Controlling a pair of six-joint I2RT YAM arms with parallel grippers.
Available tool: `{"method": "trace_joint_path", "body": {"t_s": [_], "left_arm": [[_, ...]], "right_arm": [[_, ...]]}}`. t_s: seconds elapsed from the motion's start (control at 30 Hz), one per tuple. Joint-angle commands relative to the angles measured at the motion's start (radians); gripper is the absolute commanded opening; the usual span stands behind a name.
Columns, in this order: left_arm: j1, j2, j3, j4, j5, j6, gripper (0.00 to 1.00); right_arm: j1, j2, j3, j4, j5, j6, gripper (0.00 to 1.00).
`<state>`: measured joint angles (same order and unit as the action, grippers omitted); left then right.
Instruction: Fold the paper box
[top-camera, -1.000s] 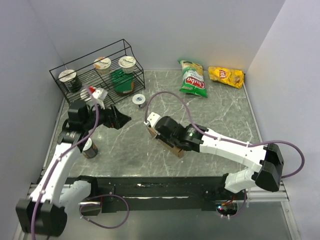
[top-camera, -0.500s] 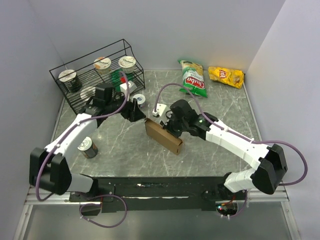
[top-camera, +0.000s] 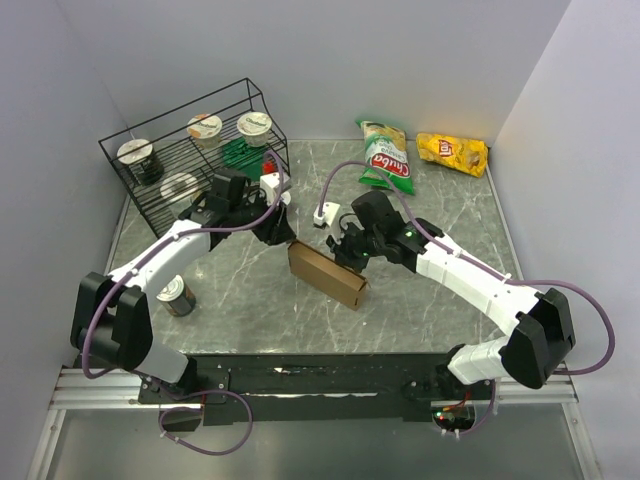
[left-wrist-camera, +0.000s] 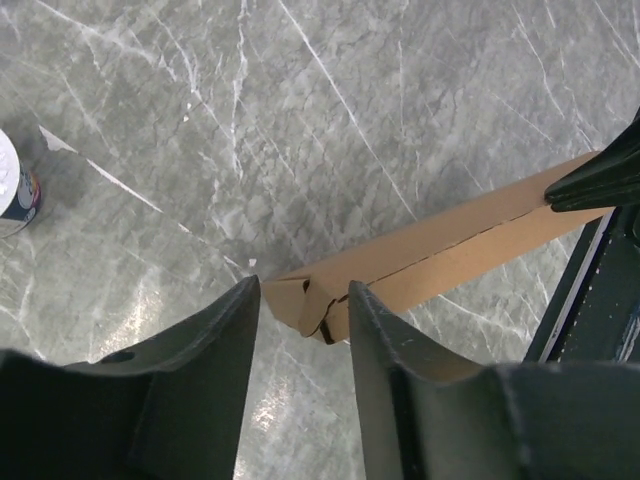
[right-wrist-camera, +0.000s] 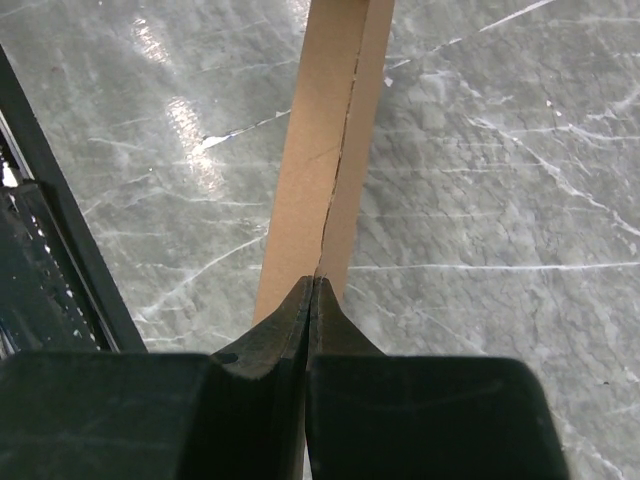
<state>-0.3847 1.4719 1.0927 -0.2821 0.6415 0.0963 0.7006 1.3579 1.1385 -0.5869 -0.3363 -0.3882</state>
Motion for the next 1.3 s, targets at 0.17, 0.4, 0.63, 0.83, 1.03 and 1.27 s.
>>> {"method": "trace_joint_path", "body": {"t_s": [0.17, 0.4, 0.63, 0.83, 1.03, 1.27], "left_arm": [[-0.023, -0.010, 0.012, 0.012, -0.031, 0.057, 0.36], [-0.023, -0.074, -0.039, 0.029, -0.026, 0.048, 0.59], [-0.020, -0.053, -0.033, 0.032, -0.006, 0.057, 0.53], [-0.020, -0.004, 0.007, 0.008, 0.018, 0.066, 0.38], [-0.020, 0.002, 0.006, 0.021, 0.024, 0.059, 0.31], [-0.028, 0.014, -0.001, 0.047, 0.056, 0.040, 0.23]], "right_arm": [[-0.012, 0.014, -0.002, -0.014, -0.029, -0.008, 0.00], [-0.015, 0.017, 0.003, -0.019, -0.030, -0.003, 0.00], [-0.016, 0.014, 0.001, -0.018, -0.030, -0.001, 0.00], [-0.015, 0.014, 0.000, -0.018, -0.026, -0.001, 0.00], [-0.015, 0.018, -0.003, -0.016, -0.027, -0.001, 0.00], [-0.016, 0.026, 0.000, -0.016, -0.026, -0.005, 0.00]]}}
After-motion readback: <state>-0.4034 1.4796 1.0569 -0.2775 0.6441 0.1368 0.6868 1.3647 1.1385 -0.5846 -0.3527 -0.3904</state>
